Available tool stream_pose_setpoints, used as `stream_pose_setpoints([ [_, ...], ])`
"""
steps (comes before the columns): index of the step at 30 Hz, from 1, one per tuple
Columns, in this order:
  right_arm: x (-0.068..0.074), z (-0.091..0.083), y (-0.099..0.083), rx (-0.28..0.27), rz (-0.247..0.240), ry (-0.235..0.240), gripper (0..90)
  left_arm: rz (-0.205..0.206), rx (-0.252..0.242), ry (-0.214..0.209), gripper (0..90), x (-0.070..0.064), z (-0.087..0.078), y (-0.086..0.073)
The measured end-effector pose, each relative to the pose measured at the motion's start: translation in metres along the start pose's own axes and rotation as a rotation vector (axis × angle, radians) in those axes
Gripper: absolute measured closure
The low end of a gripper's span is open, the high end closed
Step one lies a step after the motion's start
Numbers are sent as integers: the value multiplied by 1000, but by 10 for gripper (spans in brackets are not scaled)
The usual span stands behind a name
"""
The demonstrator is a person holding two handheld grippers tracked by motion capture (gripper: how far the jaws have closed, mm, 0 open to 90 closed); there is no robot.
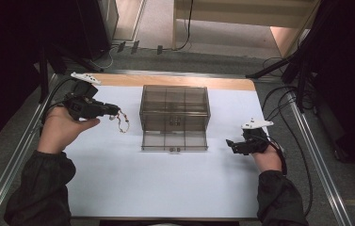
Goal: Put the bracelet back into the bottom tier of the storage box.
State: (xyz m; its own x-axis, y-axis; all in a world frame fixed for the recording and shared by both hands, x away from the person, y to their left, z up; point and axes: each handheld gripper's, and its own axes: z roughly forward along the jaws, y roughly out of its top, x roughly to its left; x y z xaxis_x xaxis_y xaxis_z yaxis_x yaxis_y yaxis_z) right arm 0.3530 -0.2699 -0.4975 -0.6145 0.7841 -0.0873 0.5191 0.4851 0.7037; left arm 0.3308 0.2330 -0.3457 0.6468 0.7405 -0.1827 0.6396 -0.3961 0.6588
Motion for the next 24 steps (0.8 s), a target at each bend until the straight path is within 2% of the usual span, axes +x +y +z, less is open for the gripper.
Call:
stream_pose_setpoints([
  [6,0,0,0,1,-1,0,170,24,9,-29,860,-10,8,5],
  [12,1,0,0,4,-3,2,170,64,-16,-40,860,-18,13,9],
  [18,3,0,0,7,-9,3,170,85,-3,-61,860,-24,22,13],
  [22,4,-1,-1,9,-13,1,170,103,26,-76,860,-28,33,16],
  [24,4,-1,-2,7,-13,-1,170,97,35,-86,860,-30,38,17],
])
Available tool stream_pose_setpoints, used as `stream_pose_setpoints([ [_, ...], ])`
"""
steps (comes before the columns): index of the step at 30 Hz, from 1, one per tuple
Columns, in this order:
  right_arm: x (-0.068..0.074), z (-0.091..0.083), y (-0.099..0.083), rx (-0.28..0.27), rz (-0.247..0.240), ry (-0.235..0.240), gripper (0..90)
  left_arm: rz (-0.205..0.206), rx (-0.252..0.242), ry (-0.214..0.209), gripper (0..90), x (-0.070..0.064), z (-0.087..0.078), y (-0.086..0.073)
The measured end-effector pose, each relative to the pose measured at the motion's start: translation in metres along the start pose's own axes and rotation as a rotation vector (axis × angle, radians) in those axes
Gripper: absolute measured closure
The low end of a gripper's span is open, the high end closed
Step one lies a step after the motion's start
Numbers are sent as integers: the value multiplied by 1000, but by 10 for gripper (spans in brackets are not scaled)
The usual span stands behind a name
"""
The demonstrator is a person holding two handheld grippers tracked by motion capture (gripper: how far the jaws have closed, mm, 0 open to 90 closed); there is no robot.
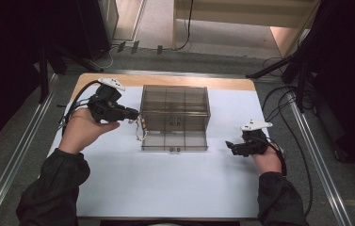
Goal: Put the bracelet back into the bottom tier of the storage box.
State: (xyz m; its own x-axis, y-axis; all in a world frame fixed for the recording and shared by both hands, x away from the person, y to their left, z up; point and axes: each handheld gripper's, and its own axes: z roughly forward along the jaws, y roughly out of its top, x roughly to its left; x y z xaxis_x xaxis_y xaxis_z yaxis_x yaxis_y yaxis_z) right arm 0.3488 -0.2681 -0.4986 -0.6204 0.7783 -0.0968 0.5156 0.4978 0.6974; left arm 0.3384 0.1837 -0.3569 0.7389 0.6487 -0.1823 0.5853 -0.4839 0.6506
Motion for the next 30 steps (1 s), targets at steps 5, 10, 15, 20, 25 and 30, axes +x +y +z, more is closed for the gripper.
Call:
stream_pose_setpoints([
  [5,0,-2,-2,0,5,-2,170,15,28,-9,860,-2,16,3],
  [10,0,-3,-3,0,5,-4,170,16,46,-19,860,-2,26,4],
  [15,-1,-4,-4,0,6,-7,170,18,65,-15,860,0,38,3],
  [20,-1,-4,-4,3,5,-4,171,23,99,-17,859,0,51,2],
  [25,-1,-4,-5,3,4,-5,171,22,118,-27,858,0,62,0],
  [30,-1,-3,-5,10,2,0,171,18,133,-31,858,1,69,-2],
])
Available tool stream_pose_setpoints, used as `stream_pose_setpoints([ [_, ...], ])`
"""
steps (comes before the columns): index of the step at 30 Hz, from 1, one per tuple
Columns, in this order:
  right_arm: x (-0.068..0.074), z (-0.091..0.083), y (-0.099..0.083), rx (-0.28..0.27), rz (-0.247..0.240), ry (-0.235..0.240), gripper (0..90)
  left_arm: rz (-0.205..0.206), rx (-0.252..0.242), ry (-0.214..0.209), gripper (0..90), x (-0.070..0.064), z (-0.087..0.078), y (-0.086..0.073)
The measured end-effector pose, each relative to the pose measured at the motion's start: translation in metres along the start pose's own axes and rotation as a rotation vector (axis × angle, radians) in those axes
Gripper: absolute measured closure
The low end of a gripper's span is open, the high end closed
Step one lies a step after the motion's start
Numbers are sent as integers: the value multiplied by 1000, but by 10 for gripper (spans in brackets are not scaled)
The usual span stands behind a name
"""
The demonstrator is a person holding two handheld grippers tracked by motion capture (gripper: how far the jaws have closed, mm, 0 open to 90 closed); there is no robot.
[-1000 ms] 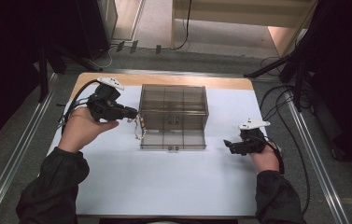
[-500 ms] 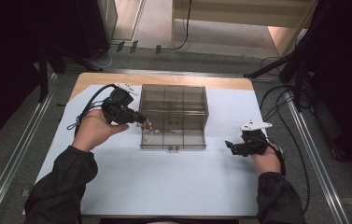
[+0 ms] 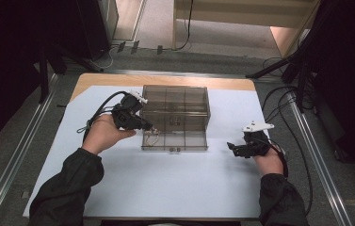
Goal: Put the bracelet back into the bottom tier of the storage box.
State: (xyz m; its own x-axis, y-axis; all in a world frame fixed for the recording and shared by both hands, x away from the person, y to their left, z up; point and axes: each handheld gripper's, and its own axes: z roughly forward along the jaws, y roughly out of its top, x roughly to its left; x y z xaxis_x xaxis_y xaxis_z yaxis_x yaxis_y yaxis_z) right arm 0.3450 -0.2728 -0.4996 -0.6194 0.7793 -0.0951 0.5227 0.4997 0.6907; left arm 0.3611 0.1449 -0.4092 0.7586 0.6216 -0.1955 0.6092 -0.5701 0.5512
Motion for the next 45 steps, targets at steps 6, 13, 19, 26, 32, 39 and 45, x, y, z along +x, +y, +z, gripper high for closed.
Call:
stream_pose_setpoints([
  [6,0,0,0,3,1,1,172,-5,16,-5,856,2,9,-1],
  [13,0,0,0,4,0,2,172,-7,35,-7,855,4,18,-2],
  [19,0,0,-1,5,1,2,172,-26,39,-11,855,6,25,-4],
  [26,0,0,-1,6,3,3,172,-38,65,1,854,12,30,-7],
  [32,-1,0,-1,7,3,2,172,-45,73,1,853,14,36,-8],
  [39,-1,0,-1,8,4,2,172,-42,96,-2,852,13,47,-8],
  [45,-1,0,-1,7,2,2,173,-28,119,-3,850,11,57,-9],
])
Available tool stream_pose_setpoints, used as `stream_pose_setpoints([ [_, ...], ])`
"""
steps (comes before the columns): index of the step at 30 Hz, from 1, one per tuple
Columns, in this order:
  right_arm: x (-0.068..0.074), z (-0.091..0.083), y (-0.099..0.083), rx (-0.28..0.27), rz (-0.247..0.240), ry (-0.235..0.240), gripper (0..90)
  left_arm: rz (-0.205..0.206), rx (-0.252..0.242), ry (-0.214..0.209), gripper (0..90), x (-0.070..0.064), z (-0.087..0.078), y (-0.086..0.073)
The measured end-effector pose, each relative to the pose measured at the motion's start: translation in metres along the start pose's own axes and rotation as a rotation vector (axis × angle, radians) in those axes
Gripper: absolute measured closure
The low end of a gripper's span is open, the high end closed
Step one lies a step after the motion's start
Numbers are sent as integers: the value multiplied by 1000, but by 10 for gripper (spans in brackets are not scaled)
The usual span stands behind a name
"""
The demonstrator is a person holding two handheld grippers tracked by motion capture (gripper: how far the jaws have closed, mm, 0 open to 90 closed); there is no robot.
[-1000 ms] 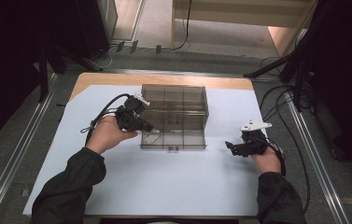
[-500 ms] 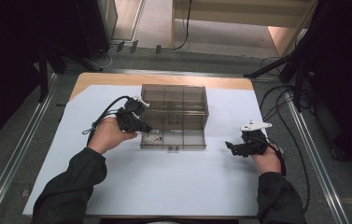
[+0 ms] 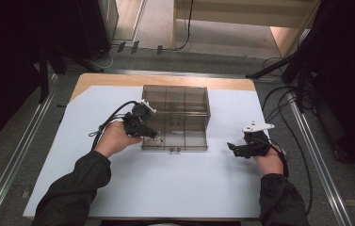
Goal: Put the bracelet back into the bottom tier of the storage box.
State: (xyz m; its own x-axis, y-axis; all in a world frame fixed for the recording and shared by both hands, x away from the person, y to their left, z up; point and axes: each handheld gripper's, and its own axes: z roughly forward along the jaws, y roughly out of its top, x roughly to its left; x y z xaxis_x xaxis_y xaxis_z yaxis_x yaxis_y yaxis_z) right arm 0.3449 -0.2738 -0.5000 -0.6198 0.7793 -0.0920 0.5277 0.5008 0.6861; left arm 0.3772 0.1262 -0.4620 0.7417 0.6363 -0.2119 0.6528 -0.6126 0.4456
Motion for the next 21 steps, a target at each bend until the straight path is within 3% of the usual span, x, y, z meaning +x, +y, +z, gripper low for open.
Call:
stream_pose_setpoints([
  [21,0,0,0,0,0,2,173,-20,65,-11,846,6,26,-5],
])
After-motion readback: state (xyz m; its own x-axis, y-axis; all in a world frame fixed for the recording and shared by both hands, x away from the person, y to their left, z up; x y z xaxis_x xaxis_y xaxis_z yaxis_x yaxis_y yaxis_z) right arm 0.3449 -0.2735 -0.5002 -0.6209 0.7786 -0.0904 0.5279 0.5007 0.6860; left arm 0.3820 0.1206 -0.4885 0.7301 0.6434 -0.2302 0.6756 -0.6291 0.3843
